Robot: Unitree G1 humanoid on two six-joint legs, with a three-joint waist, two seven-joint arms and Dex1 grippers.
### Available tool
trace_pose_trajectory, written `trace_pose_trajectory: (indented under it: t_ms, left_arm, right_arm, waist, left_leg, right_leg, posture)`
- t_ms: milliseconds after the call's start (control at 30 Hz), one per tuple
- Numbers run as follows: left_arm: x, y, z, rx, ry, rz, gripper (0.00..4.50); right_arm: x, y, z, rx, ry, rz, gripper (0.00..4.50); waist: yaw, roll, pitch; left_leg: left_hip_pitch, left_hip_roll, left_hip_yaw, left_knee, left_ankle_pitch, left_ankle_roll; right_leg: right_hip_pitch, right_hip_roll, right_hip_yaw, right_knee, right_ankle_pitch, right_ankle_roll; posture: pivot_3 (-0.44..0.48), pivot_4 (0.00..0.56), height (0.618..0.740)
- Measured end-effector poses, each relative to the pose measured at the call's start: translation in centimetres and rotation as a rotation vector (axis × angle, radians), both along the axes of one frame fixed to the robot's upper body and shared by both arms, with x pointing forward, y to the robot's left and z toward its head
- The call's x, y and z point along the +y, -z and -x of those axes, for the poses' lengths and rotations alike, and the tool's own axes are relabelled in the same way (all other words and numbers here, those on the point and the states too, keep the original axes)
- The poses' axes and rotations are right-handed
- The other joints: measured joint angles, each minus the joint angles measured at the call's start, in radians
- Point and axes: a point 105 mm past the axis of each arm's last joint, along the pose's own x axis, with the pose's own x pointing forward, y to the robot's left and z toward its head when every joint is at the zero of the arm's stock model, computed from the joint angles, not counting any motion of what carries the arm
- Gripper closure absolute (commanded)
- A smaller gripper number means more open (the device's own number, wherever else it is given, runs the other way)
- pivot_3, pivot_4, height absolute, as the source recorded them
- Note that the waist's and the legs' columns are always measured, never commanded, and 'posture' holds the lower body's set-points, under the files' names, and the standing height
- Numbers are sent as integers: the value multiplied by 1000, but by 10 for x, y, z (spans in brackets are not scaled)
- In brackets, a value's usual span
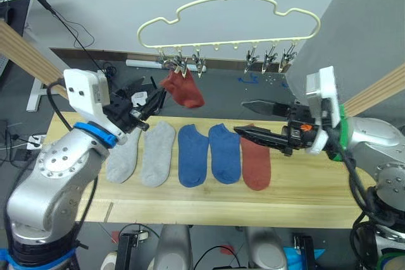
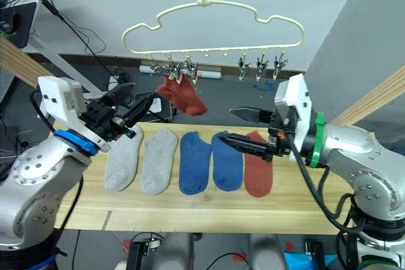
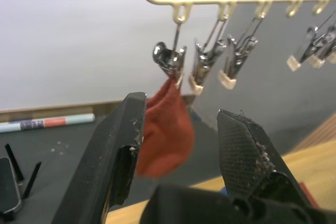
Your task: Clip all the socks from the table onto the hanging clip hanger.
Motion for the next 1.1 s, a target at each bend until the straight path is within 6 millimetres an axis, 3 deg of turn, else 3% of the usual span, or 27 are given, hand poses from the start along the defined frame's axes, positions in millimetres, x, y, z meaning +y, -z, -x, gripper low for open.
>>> trace_pose_trajectory:
  t_ms: [67, 500, 1100]
  left_arm:
    - [-6, 7, -1, 13, -1, -1, 2033]
    - [-21, 2, -11, -65, -22, 29, 2033]
    - [-24, -1, -40, -23, -58, 94, 2033]
  right_arm:
    - [-1, -5, 6, -14, -16, -15, 1338]
    - [4, 4, 12, 31, -12, -12, 1338]
    - [7, 7, 12, 34, 48, -29, 1338]
  waist:
    - [0, 0, 0]
    - [-7, 0, 0]
    - [-30, 0, 0]
  left_leg:
    - [0, 0, -1, 0, 0, 0]
    - [0, 0, -1, 1, 1, 1]
    - [0, 0, -1, 2, 1, 1]
  right_leg:
    - [0, 1, 0, 1, 0, 0]
    - [1, 1, -1, 2, 1, 0]
    - [1, 2, -1, 3, 1, 0]
  posture:
    - [-155, 376, 740]
    - [-185, 385, 740]
    - [-230, 426, 740]
